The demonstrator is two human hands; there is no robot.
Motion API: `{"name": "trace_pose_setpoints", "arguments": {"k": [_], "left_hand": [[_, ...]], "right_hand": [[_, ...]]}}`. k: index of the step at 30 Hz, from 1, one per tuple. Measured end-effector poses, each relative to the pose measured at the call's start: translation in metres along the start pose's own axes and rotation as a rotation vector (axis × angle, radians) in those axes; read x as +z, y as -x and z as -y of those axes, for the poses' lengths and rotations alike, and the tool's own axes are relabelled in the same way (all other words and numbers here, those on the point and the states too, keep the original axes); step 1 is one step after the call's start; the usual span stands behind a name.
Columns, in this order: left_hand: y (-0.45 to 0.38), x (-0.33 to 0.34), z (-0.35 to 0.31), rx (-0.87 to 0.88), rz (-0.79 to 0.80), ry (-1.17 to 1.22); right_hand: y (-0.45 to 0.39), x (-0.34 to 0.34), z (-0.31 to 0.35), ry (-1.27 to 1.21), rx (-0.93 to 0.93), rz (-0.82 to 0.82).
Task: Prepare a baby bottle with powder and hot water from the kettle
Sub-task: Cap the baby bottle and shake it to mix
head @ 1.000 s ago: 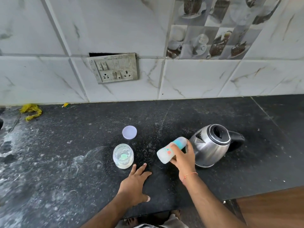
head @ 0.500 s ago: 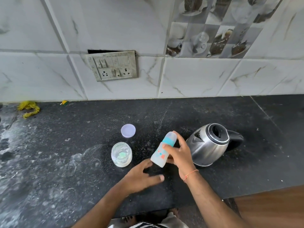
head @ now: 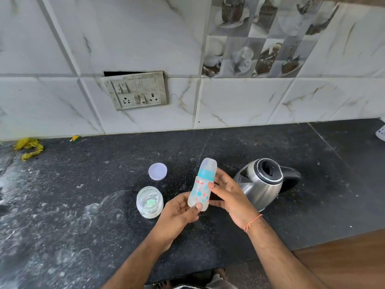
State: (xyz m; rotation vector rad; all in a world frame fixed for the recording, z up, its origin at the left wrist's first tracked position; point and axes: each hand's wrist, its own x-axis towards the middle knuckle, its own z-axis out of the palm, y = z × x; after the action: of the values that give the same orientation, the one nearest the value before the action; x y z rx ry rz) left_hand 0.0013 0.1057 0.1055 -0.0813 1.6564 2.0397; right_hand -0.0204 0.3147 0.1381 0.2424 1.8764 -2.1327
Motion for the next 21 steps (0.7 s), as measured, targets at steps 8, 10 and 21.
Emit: {"name": "trace_pose_setpoints", "arguments": {"k": [8, 10, 21], "left_hand": [[-0.003, 0.013, 0.008, 0.139, -0.183, -0.132], [-0.005, 0.011, 0.009, 0.117, -0.144, -0.170], [-0.018, 0.008, 0.009, 0.098, -0.102, -0.264]], "right_hand": [[0.010, 0.005, -0.020, -0.023, -0.008, -0.075], [0.009, 0.003, -0.022, -0.016, 0.016, -0.096], [0.006, -0.016, -0.020, 0.092, 0.065, 0.038]]}}
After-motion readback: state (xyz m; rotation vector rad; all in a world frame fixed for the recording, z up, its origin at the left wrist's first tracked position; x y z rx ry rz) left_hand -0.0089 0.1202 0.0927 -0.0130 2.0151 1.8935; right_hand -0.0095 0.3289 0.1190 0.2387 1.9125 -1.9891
